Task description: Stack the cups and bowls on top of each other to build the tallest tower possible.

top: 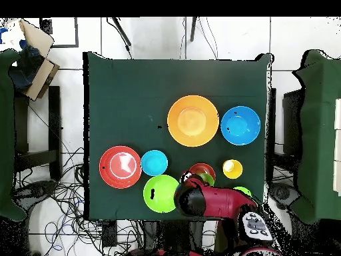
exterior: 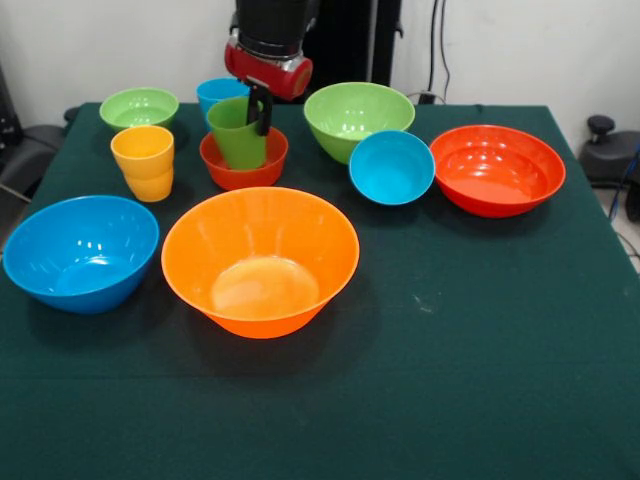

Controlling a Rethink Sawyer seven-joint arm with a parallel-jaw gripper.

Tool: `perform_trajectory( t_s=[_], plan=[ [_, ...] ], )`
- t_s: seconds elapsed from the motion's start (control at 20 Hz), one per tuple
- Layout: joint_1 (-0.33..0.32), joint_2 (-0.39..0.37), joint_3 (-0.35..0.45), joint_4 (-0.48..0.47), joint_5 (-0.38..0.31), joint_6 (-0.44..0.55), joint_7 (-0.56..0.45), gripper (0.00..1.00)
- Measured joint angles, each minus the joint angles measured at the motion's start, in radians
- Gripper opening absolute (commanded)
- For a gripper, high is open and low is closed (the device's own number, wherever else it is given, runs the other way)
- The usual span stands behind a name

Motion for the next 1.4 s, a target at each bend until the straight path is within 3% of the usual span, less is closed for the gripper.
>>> perform_trajectory(
  t_s=[1.1,1.4],
  plan=[
    [0.015,0.022,-0.002,-0.050,-0.004,0.000,0.000,0.00],
    [-0.025,0.018,0.035,-0.052,-0.004,0.000,0.000,0.00]
  ],
)
